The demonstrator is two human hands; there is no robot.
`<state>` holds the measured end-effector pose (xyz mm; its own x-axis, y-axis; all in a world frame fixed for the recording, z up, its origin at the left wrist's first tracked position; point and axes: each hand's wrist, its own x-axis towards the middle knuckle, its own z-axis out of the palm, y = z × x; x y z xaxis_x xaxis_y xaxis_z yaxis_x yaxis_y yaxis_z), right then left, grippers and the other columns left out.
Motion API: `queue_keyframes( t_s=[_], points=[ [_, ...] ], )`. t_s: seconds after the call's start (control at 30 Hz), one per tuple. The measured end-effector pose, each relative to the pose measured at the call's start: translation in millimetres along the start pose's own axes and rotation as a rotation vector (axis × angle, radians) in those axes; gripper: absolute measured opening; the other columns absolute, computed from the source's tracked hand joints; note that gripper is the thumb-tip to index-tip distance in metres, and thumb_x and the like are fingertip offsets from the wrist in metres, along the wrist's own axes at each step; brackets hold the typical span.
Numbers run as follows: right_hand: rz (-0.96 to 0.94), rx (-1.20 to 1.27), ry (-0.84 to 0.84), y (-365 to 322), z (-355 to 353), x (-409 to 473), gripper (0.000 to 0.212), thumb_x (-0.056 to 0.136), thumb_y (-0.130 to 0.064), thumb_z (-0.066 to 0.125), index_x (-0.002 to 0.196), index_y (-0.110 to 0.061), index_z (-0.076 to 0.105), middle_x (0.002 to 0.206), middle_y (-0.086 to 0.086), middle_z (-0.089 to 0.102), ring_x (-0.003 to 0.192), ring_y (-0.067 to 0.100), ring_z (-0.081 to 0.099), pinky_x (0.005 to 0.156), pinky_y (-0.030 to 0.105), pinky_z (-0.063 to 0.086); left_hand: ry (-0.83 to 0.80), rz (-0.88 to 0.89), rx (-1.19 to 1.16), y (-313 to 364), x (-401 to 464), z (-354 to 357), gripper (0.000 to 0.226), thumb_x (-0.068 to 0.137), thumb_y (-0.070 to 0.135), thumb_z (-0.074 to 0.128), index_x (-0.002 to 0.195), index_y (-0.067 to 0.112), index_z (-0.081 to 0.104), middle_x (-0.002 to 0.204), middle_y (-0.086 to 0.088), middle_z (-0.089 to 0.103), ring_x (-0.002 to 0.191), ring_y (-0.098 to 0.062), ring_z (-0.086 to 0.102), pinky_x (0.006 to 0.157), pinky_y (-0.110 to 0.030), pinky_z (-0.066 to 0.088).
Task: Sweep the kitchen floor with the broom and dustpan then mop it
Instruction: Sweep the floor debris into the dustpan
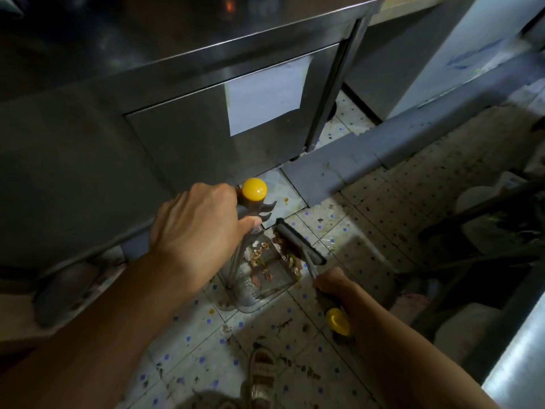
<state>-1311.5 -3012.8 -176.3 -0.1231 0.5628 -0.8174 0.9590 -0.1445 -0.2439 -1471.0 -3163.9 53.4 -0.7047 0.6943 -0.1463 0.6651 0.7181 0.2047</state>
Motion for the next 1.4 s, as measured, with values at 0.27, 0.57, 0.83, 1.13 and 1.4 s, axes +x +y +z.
queue_keyframes(
  t_s=[0.27, 0.57, 0.83, 1.13, 1.4],
  points=[
    [-0.021, -0.100, -0.065, 36, 49, -65, 0.039, 0.093, -0.011, 0.054, 0.129, 0.002, 0.047, 0.115, 0.014, 0.056, 0.101, 0.023, 0.058, 0.069, 0.024, 0.049, 0.024, -0.009, -0.008, -28, -74, -13, 0.039, 0.083, 0.059, 0.056, 0.103, 0.027, 0.063, 0.065, 0.008, 0.039, 0.071, -0.018, 0.044, 0.063, -0.028, 0.035],
    [-0.083, -0.197, -0.021, 60, 65, -105, 0.042, 0.090, -0.021, 0.059, 0.127, 0.000, 0.054, 0.125, 0.014, 0.059, 0.090, 0.018, 0.052, 0.062, 0.021, 0.039, 0.012, -0.039, 0.047, -41, -131, -22, 0.039, 0.083, 0.058, 0.057, 0.100, 0.024, 0.063, 0.063, 0.006, 0.033, 0.074, -0.023, 0.045, 0.064, -0.030, 0.034],
    [-0.054, -0.085, 0.069, 81, 60, -112, 0.045, 0.093, -0.026, 0.055, 0.126, 0.004, 0.053, 0.127, 0.017, 0.057, 0.114, 0.029, 0.056, 0.075, 0.029, 0.041, 0.005, 0.017, 0.053, -27, -146, -14, 0.039, 0.084, 0.058, 0.055, 0.103, 0.026, 0.063, 0.063, 0.006, 0.040, 0.069, -0.019, 0.046, 0.059, -0.028, 0.035],
    [0.035, -0.037, 0.155, 116, 11, -71, 0.039, 0.093, -0.018, 0.055, 0.123, 0.006, 0.054, 0.128, 0.020, 0.056, 0.117, 0.033, 0.055, 0.095, 0.035, 0.046, -0.013, 0.015, 0.014, 14, -144, 15, 0.037, 0.083, 0.058, 0.056, 0.077, 0.022, 0.051, 0.064, 0.005, 0.041, 0.067, -0.020, 0.047, 0.058, -0.028, 0.034],
    [-0.011, 0.013, 0.039, 142, 18, -69, 0.038, 0.098, -0.015, 0.046, 0.129, 0.006, 0.053, 0.134, 0.020, 0.053, 0.124, 0.030, 0.050, 0.081, 0.026, 0.042, -0.024, -0.036, -0.012, 30, -164, 36, 0.049, 0.086, 0.055, 0.055, 0.060, 0.024, 0.025, 0.061, 0.004, 0.037, 0.052, -0.009, 0.032, 0.053, -0.028, 0.027]
  ],
)
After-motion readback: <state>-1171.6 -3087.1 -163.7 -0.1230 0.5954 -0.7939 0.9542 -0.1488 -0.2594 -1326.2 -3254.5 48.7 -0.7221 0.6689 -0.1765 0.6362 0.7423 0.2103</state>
